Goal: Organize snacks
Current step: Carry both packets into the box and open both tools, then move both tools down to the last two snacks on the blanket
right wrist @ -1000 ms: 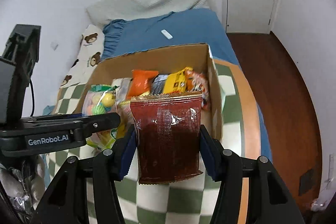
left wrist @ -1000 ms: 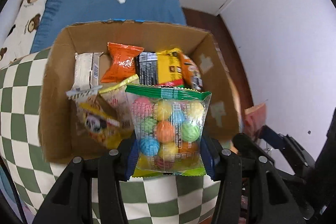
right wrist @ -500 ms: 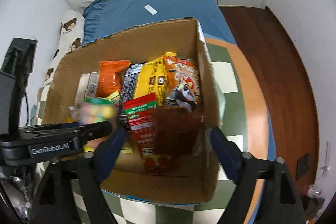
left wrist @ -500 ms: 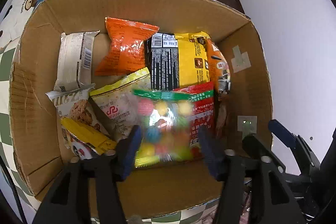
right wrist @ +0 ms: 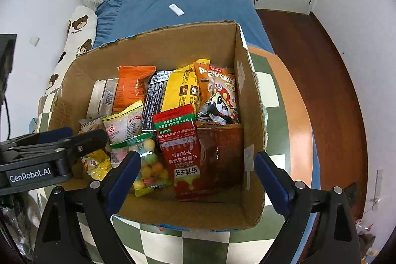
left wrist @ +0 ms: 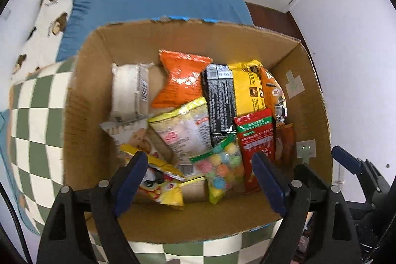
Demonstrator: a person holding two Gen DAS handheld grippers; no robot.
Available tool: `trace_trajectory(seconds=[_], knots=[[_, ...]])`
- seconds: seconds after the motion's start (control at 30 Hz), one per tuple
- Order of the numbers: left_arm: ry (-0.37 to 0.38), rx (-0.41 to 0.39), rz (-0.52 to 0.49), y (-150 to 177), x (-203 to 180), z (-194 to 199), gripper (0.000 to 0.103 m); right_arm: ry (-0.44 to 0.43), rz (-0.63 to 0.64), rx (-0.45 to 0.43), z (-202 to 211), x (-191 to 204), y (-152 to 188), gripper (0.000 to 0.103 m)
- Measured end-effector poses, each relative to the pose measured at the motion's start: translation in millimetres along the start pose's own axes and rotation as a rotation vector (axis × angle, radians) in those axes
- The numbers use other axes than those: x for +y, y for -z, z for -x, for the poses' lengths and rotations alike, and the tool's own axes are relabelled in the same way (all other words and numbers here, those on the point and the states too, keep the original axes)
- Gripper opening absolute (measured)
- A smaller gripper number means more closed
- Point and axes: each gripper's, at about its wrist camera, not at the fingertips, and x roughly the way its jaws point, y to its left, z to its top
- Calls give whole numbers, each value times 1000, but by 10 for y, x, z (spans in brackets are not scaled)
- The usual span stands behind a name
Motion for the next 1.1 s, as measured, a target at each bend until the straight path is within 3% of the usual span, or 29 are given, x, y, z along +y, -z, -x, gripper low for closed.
trace_trajectory(seconds=[0.27,0.77,1.1], knots=[[-94,-155,-9,308,104,387,86,53,60,-65,233,211,143,95],[-146,-415,-6,1148,238,1245,86,58,103,-264,1060,442,802,95],[-159,-504,-32,1707,180,1589,86,53,98,-393,1663,483,1319,95]])
